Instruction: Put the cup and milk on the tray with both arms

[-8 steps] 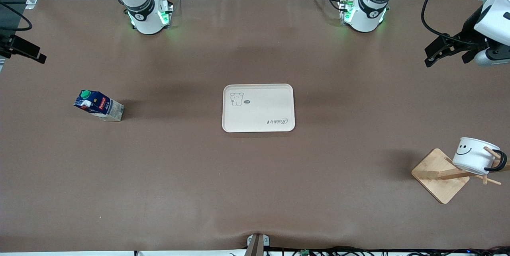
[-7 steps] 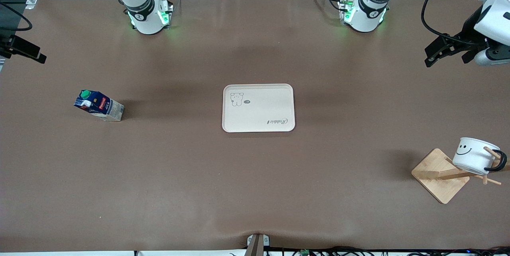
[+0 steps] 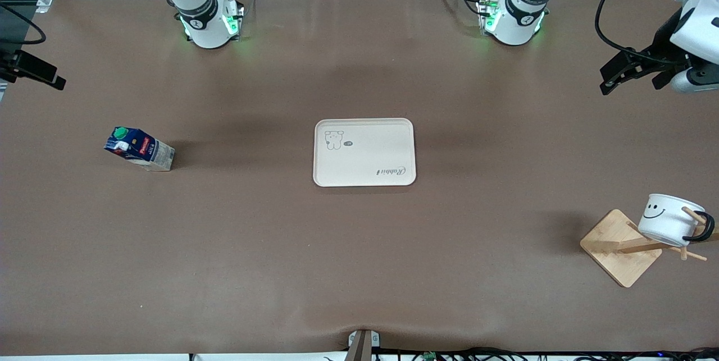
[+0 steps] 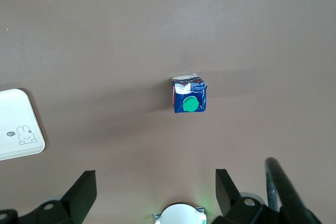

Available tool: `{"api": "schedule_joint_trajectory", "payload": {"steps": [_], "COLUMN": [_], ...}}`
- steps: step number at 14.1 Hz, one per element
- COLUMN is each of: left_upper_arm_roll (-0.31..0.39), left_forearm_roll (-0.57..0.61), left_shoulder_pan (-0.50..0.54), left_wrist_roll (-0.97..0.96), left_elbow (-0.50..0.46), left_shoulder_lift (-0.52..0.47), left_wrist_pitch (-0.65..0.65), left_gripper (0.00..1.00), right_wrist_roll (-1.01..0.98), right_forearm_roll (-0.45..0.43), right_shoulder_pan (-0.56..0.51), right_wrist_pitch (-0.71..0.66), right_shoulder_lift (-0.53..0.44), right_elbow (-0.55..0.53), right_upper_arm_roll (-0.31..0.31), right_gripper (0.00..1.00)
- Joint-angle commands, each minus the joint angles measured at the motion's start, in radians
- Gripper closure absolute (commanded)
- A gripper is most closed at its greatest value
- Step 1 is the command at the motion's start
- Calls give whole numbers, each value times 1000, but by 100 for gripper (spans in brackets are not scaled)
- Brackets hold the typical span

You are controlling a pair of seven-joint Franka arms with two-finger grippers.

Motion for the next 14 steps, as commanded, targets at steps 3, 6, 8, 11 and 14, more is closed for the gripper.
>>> {"api": "schedule_joint_trajectory", "payload": {"steps": [3, 6, 8, 11, 14], "left_upper_arm_roll": [1, 1, 1, 3, 1], "left_forearm_roll": [-52, -166, -172, -171, -175], "left_shoulder_pan": [89, 190, 222, 249, 327], "left_wrist_roll": [1, 16, 16, 88, 195], "left_elbow": [-3, -11, -22, -33, 35], "left_shoulder_lift": [18, 58, 89, 156, 294], "left_wrist_pitch": [71, 120, 152, 210, 250], "left_gripper": [0, 0, 0, 0, 0], "right_wrist_roll": [10, 7, 7, 12, 9], "right_forearm_roll": [-1, 1, 1, -9, -9], "right_shoulder_pan": [-6, -4, -4, 2, 2], "right_wrist_pitch": [-10, -10, -11, -7, -7], "right_shoulder_lift": [12, 12, 23, 34, 35], "right_elbow": [26, 26, 14, 23, 21], "right_upper_arm_roll": [5, 5, 5, 5, 7], "right_gripper": [0, 0, 0, 0, 0]}}
